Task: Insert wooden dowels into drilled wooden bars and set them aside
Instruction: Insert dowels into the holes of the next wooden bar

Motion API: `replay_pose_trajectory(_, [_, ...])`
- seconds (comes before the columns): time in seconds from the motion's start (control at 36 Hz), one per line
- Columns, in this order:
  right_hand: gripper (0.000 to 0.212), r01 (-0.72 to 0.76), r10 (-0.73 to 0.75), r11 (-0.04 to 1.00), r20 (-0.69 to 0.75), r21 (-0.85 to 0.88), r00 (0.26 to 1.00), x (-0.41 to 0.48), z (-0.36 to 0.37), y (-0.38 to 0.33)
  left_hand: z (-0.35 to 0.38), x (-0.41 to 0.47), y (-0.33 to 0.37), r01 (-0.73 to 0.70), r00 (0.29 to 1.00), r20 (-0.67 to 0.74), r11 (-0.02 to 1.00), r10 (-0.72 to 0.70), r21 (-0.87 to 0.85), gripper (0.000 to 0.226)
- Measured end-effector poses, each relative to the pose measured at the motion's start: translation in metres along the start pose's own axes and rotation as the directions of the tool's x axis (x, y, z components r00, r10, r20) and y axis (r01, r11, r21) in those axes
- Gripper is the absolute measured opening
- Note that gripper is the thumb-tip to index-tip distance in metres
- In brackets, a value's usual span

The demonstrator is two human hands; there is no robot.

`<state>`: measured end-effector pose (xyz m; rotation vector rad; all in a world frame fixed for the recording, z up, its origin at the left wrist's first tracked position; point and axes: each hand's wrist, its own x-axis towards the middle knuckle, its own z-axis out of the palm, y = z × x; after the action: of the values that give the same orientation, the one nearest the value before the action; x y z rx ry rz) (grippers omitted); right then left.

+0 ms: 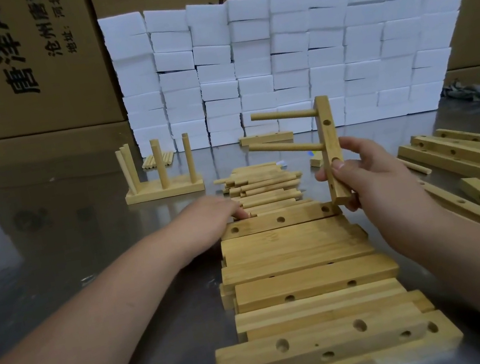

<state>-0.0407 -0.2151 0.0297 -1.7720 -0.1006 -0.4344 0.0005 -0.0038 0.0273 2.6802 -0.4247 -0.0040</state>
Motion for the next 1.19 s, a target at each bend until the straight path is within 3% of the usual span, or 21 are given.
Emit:
replay_pose_trajectory(0.08, [0.039,-0.012,0.012,1.000,0.002,0.000,1.000,0.0004,0.0003,0.0000,-0.0001,0.0014,-0.0002,-0.015,1.000,0.013,0.994,0.014,0.107,0.028])
replay_pose_trajectory(0.28, [0.039,-0.018,0.018,1.000,0.021,-0.012,1.000,-0.0002,0.0004,0.0003,-0.0006,0.0035,-0.0006,0.001,1.000,0.026,0.992,-0.004,0.127,0.031])
replay_pose_trajectory(0.53, [0.038,-0.023,0.023,1.000,0.031,-0.010,0.999,-0.0003,0.0007,0.0009,0.0019,0.0066,-0.0033,0.135,0.989,-0.030,0.957,-0.147,-0.256,0.020])
replay_pose_trajectory(1.06, [0.038,-0.010,0.013,0.999,0.058,-0.050,0.998,-0.0005,0.0037,0.0056,0.0014,0.0048,-0.0032,0.094,0.993,-0.024,0.897,-0.115,-0.431,0.014])
replay_pose_trajectory(1.19, [0.038,-0.008,0.012,0.998,0.066,-0.061,0.998,-0.0001,0.0030,0.0054,0.0030,0.0037,-0.0028,0.065,0.995,-0.045,0.912,-0.091,-0.404,0.018])
